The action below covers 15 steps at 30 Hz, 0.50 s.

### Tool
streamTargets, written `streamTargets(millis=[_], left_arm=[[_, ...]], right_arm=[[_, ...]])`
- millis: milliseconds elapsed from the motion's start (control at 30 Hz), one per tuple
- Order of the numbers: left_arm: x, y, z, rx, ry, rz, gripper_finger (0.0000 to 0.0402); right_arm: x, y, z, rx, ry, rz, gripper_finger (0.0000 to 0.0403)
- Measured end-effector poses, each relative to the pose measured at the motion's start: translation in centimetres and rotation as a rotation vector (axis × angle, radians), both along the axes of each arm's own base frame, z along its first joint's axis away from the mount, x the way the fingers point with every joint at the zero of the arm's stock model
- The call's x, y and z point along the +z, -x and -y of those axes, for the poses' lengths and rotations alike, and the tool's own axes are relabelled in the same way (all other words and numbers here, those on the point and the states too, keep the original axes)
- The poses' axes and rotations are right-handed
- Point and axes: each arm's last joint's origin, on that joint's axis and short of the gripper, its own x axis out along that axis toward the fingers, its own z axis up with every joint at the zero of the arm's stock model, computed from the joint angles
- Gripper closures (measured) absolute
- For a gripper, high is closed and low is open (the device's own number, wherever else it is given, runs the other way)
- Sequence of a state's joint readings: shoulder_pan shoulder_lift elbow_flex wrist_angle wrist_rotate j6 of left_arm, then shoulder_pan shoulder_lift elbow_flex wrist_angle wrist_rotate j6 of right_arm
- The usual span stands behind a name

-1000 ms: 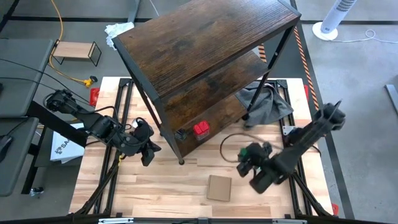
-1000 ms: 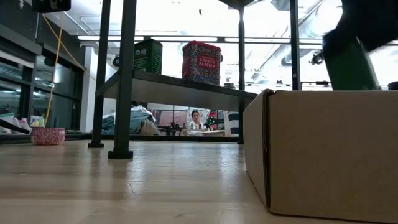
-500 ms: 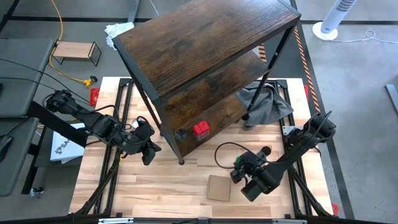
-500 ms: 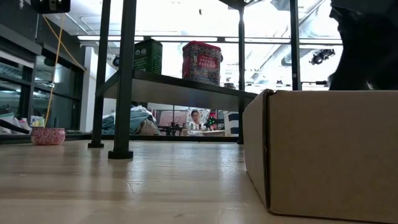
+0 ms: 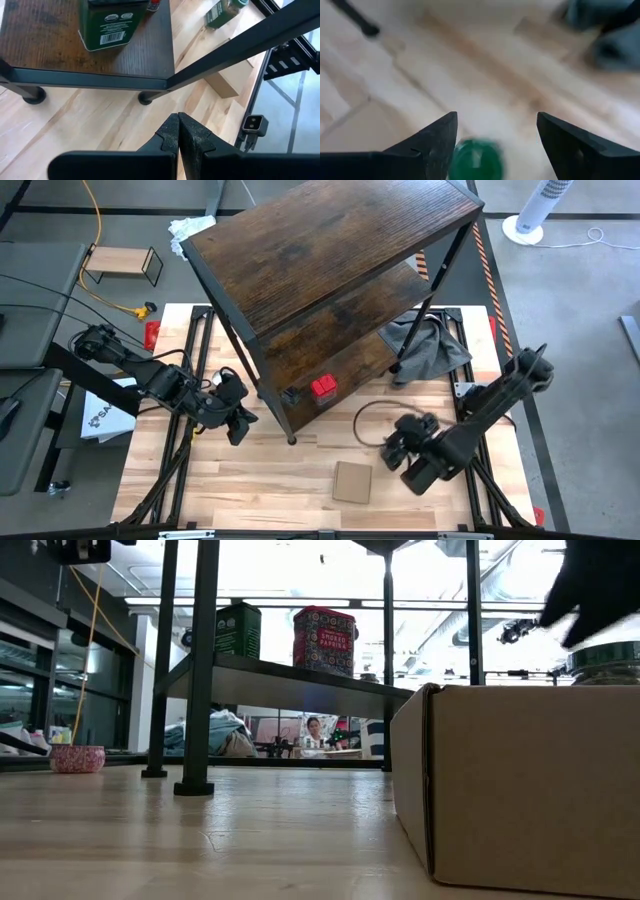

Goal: Shelf spices
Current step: Remove the red seasoning can from the shelf

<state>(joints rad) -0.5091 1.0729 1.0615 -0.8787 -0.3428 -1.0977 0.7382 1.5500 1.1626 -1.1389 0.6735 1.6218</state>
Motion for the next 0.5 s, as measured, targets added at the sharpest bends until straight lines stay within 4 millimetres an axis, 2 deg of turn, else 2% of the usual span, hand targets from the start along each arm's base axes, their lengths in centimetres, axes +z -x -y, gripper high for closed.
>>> streamTargets(millis=[100, 167, 300, 367, 500], left_arm=[[0.0, 0.0, 0.0, 0.000, -0.001, 0.001, 0.0402], [0.0, 0.0, 0.0, 0.000, -0.002, 0.000, 0.0402], [0.0, 0.0, 0.0, -0.001, -0.002, 0.000, 0.0402], [0.0, 0.0, 0.0, -0.001, -0.002, 0.000, 0.0402], [0.0, 0.0, 0.0, 0.000, -0.001, 0.000, 0.0402]], right_arm=[[2.0, 0.3, 1.5, -0.001, 0.012, 0.073, 0.0133], [3.1, -0.5, 2.0, 0.045, -0.003, 0.150, 0.0133], [5.4, -4.6, 2.7, 0.325, -0.014, 0.306, 0.0132], [6.3, -6.7, 3.9, 0.458, 0.017, 0.367, 0.0132], [6.8, -9.1, 7.8, 0.481, 0.131, 0.317, 0.0132]])
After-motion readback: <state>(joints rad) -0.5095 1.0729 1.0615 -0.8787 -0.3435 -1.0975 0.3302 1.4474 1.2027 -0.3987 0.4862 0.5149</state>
